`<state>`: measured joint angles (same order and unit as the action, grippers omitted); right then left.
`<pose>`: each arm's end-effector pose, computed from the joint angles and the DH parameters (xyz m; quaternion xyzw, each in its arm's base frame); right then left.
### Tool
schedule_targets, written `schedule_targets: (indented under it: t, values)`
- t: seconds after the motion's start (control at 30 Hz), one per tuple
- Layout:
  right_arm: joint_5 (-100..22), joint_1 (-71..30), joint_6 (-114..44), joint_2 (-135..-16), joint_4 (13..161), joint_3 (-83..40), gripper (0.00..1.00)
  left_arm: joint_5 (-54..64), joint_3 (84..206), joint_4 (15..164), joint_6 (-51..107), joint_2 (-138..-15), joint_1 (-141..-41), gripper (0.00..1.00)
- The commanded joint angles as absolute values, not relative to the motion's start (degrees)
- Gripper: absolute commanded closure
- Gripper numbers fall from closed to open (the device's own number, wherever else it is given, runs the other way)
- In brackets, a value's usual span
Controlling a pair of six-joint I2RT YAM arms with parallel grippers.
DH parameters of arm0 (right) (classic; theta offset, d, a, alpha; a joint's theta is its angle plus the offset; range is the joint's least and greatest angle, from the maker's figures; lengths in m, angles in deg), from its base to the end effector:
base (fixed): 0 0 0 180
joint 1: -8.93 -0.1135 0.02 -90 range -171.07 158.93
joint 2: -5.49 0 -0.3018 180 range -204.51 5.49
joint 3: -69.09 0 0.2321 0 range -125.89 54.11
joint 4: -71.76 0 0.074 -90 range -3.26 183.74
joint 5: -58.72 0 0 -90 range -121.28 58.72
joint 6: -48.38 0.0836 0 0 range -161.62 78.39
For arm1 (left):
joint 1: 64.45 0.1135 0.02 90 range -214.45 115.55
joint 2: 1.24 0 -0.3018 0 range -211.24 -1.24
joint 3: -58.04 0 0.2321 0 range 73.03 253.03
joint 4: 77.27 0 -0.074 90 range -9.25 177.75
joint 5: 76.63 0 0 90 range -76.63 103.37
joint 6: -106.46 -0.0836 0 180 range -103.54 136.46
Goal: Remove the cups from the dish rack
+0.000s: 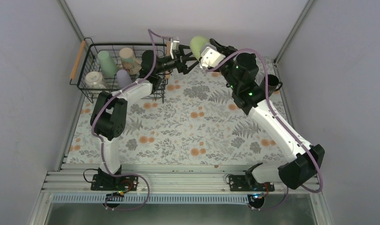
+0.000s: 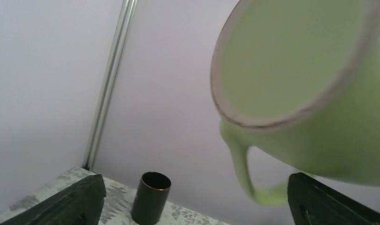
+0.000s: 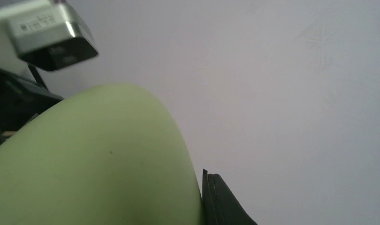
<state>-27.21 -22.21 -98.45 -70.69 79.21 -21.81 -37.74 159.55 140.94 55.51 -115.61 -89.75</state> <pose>0.2842 0.1648 0.4855 -0.4395 0.4937 -0.1896 0.7261 0.4108 -0.2661 0.3909 0.3042 0.5226 -0.6012 0.5225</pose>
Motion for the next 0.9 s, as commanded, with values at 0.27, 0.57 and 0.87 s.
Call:
schedule_targets:
  t: [0.27, 0.57, 0.87]
  values:
    - [-20.6, -19.9, -96.0, -75.8, 82.2, -28.7, 0.97, -46.9, 155.4, 147.8, 57.5, -111.8, -84.9, 0.00]
    - [-31.4, -6.7, -88.8, -88.8, 107.2, -50.3, 0.97, -42.5, 157.7, 104.1, 14.6, -99.0, -81.5, 0.00]
    - [-36.6, 2.0, -91.7, -111.6, 140.7, -79.5, 0.97, -16.5, 164.4, 76.4, -21.1, -92.2, -80.8, 0.00]
